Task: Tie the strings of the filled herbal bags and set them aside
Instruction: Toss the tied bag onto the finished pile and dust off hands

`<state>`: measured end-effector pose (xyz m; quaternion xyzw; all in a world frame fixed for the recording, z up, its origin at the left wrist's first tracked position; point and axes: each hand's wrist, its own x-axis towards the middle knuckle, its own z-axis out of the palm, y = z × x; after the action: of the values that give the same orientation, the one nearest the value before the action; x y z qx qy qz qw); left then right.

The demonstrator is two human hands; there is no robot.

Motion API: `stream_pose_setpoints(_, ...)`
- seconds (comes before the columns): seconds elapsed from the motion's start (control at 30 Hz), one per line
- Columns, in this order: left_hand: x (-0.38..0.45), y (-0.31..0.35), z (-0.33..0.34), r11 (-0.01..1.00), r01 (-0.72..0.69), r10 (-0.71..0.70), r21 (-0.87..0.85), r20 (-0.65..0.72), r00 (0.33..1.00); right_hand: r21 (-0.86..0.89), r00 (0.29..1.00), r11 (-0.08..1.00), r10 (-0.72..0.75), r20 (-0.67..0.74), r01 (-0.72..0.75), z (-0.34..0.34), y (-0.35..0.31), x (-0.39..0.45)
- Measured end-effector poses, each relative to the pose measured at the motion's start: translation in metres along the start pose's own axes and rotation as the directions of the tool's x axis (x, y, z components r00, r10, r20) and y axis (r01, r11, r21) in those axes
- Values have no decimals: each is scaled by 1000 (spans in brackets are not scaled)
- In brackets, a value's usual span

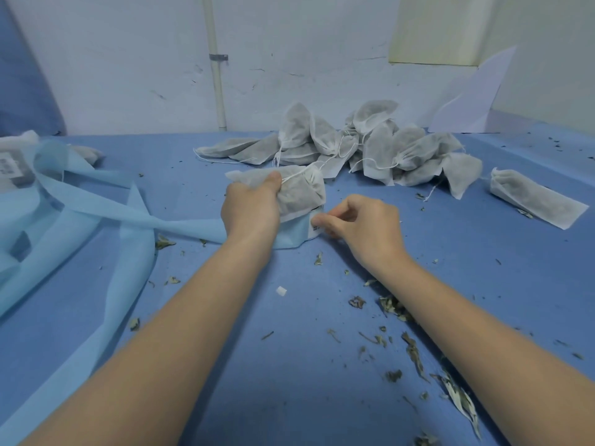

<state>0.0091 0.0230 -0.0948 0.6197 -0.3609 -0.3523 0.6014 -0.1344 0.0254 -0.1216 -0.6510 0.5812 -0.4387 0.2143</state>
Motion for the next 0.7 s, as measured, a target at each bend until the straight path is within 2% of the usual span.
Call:
stream_pose_setpoints(0.23,-3,-1,1,999,-23,24,36,-22,999,-111,989,987,-102,109,114,-1,-4,-9)
stream_pose_setpoints(0.5,-2,-1,-1,996,-73,74,41,-32,997,-155,938,977,-91,334,150,-14,-20,-22)
stream_pose_setpoints(0.57,-4,1,-3,990,-136,136,31,-23,990,-178,950,970,-107,292,165,-26,-25,-20)
stream_pose_setpoints(0.7,-12,6,-7,960,-282,281,-4,77,957,-148,939,928,-331,91,341,-45,-37,-17)
